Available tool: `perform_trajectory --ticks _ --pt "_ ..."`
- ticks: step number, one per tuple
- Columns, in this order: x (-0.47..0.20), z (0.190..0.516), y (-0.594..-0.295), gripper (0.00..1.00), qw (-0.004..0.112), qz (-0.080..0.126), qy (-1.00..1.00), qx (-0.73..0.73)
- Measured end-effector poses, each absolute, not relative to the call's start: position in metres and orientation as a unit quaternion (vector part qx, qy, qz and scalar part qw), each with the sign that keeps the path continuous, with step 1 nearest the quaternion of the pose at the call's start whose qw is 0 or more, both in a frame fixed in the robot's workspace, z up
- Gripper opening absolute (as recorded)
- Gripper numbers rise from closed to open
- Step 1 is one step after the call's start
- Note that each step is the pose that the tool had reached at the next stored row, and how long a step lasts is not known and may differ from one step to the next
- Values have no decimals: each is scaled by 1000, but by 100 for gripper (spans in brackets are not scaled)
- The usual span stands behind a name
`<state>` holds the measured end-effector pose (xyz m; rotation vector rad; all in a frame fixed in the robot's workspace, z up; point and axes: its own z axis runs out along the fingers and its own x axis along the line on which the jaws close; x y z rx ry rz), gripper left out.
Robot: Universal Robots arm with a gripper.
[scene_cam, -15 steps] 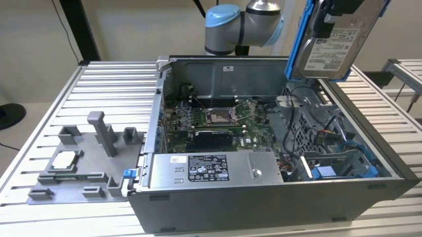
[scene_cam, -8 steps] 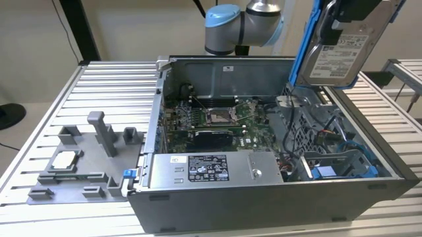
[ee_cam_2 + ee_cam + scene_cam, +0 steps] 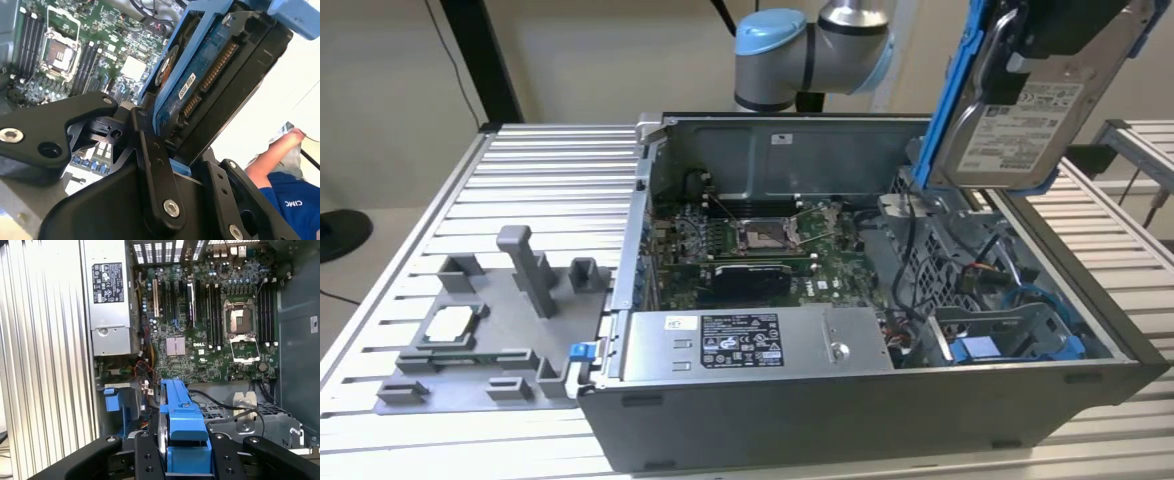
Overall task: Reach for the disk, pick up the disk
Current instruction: 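Pick up the disk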
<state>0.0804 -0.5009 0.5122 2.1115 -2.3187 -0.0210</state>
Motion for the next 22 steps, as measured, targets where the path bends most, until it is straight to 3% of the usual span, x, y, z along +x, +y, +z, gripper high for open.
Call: perform_trajectory --ticks 22 --pt "80 508 -563 0 3 -7 -739 673"
